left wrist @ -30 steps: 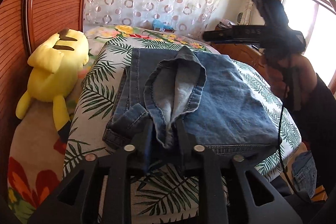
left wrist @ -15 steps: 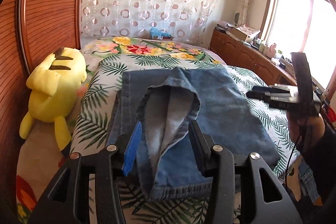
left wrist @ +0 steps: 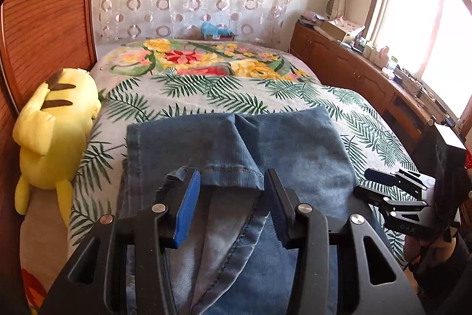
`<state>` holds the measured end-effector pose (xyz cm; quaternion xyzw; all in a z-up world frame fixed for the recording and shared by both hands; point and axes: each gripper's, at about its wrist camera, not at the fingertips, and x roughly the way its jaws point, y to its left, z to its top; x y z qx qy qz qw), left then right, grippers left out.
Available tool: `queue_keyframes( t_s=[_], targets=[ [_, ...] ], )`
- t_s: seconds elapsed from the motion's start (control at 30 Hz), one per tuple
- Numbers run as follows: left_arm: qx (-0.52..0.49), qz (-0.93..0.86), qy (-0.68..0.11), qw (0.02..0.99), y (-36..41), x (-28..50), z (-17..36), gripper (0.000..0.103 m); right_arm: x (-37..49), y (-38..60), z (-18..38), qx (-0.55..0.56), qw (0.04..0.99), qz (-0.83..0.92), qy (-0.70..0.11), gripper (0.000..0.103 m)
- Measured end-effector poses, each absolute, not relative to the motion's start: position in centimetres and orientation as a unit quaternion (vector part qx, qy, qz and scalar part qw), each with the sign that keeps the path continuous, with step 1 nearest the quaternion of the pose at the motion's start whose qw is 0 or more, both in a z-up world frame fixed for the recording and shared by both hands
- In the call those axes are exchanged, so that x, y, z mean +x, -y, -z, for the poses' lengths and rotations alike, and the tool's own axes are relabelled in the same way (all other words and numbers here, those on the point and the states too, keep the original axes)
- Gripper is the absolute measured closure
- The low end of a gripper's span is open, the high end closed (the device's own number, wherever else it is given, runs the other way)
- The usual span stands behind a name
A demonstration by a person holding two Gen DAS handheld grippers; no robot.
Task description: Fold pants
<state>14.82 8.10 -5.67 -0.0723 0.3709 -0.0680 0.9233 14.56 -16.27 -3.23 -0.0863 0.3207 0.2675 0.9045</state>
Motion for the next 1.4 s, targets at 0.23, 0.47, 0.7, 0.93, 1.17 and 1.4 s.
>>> queue_keyframes(
  t_s=[0.23,0.47,0.7,0.93,1.17,1.4],
  targets=[
    [-0.083,0.067,-0.396,0.912,-7.5,14.8,7.1,0.056,13.4,17.3,3.1,-0.085,0.908,-0.266,-0.311,0.052],
    [-0.085,0.076,-0.42,0.901,-6.9,15.9,7.9,0.056,11.9,18.4,2.4,-0.082,0.909,-0.28,-0.299,0.052],
    [-0.044,0.044,-0.387,0.92,-8.5,16.6,6.0,0.087,11.5,18.9,2.3,-0.08,0.908,-0.285,-0.298,0.052],
    [-0.04,-0.016,-0.378,0.925,-13.9,17.6,5.0,0.087,11.4,18.7,1.7,-0.077,0.908,-0.286,-0.297,0.052],
    [-0.053,-0.016,-0.375,0.926,-16.2,16.6,4.9,0.063,11.4,18.4,1.7,-0.08,0.906,-0.288,-0.298,0.052],
    [-0.056,0.027,-0.347,0.936,-13.9,14.1,4.6,0.027,11.2,18.3,1.3,-0.078,0.904,-0.297,-0.298,0.052]
  ],
)
